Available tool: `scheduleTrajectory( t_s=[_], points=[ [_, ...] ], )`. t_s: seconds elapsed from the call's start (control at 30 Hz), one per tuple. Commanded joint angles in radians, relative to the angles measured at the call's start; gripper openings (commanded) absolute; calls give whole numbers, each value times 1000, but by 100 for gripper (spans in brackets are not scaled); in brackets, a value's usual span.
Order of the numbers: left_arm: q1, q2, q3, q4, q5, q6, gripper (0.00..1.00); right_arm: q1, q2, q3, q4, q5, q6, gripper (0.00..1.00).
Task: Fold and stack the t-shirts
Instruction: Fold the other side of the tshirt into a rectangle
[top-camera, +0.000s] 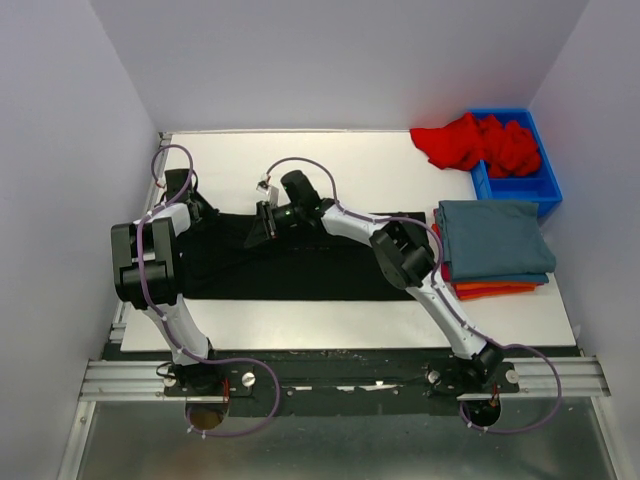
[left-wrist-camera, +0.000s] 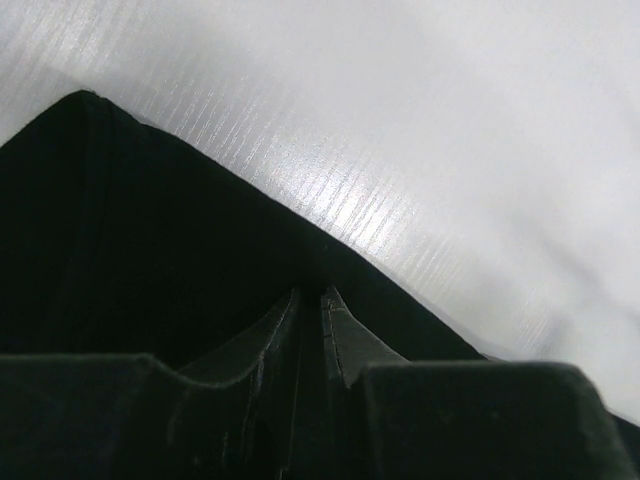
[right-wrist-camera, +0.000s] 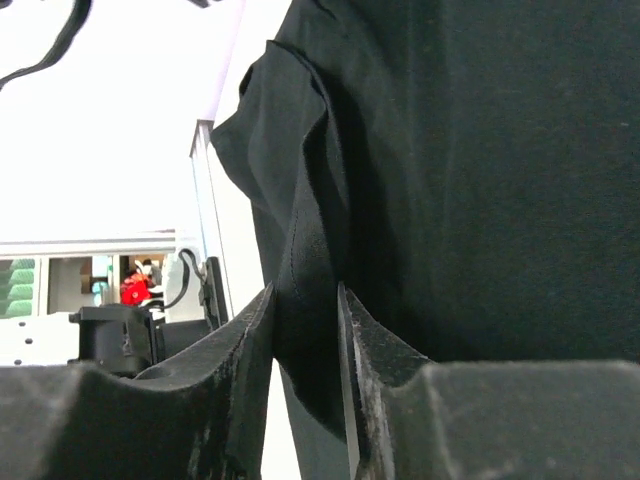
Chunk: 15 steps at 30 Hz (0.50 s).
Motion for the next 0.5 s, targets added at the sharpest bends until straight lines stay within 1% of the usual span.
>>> scheduleTrajectory(
  t_s=[0.0, 0.13, 0.2, 0.23, 0.4, 0.47],
  points=[
    [3, 18, 4, -12, 3, 20, 26, 11, -77, -35, 40, -63, -14, 36],
    [3, 16, -1, -15, 1, 21, 25, 11, -117, -107, 69, -77, -28, 35],
    [3, 15, -1, -15, 1, 23, 25, 11, -142, -144, 80, -90, -37, 26],
    [3, 15, -2, -14, -2, 23, 25, 11, -153, -162, 81, -97, -43, 23],
    [3, 5, 4, -23, -6, 24, 25, 11, -223, -272, 80, -114, -84, 25],
    [3, 4, 7, -26, -8, 27, 25, 10, -252, -312, 71, -120, -106, 29]
  ],
)
